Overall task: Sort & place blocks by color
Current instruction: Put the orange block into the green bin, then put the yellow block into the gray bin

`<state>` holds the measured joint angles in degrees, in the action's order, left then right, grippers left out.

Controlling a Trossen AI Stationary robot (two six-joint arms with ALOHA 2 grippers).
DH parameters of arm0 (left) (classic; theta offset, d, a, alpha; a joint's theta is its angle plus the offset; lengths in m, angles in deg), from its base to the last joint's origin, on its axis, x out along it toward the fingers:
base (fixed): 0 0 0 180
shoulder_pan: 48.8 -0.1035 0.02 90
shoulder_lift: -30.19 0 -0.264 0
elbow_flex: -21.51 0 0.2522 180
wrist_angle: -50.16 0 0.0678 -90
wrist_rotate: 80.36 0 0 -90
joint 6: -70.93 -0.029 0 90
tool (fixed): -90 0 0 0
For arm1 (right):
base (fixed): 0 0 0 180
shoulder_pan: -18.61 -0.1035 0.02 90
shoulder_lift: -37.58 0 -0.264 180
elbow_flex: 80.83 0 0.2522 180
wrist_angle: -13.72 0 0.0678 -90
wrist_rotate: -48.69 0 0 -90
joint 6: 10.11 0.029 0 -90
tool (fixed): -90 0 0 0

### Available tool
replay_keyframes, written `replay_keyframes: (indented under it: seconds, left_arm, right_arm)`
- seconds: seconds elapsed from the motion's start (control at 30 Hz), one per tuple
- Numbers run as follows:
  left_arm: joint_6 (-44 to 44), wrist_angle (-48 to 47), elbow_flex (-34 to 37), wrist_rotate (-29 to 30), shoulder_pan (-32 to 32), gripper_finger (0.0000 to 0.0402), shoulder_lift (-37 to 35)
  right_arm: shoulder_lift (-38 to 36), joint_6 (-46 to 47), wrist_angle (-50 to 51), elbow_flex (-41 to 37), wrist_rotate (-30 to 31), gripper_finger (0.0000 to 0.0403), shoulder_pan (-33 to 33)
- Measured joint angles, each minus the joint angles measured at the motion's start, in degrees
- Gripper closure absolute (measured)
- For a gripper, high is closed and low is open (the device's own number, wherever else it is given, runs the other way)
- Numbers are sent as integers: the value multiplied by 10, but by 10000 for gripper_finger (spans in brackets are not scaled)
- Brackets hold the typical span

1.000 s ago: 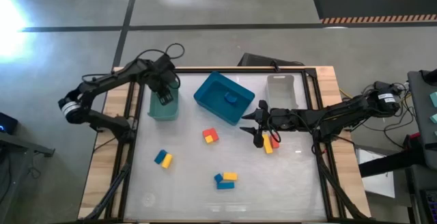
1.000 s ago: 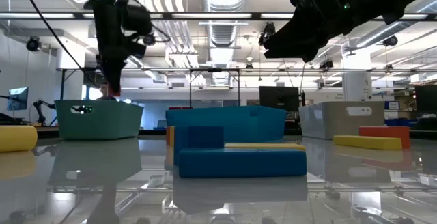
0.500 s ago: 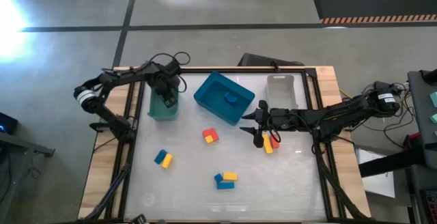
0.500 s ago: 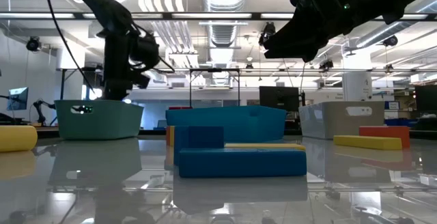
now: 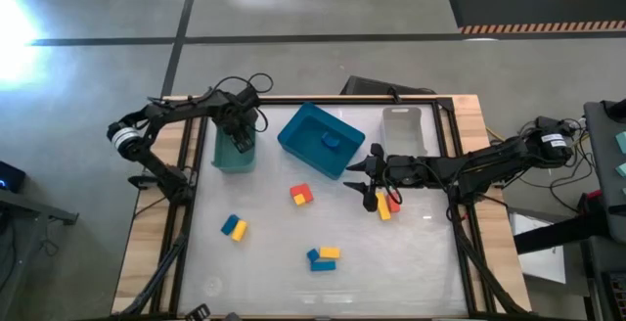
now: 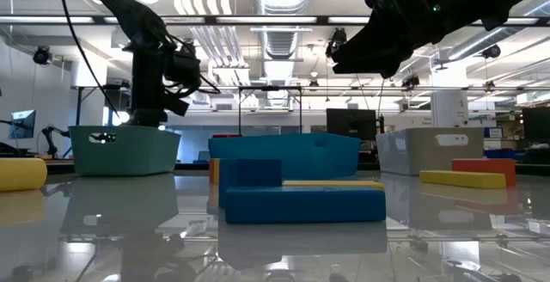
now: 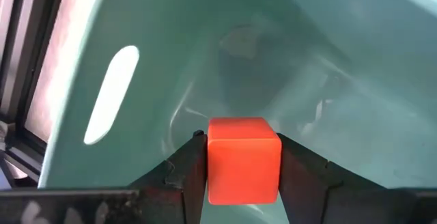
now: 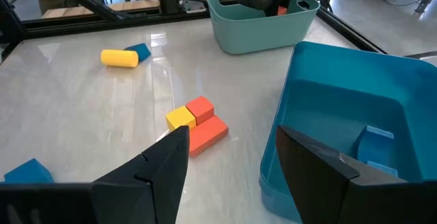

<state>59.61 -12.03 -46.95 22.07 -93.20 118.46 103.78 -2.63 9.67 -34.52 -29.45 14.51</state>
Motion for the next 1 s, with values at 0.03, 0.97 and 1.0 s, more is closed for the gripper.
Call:
replay_keyframes:
  seconds: [0.03,0.97,1.0]
  left_arm:
    - [0,0,0,0,0,269,0]
    - [166,15,10,6,137,199,-235]
    - [177,34,17,5,155,199,-251]
  right_arm:
    - [0,0,0,0,0,193,0]
    - [0,144,24,0,-1,193,0]
    - [0,157,35,2,-2,193,0]
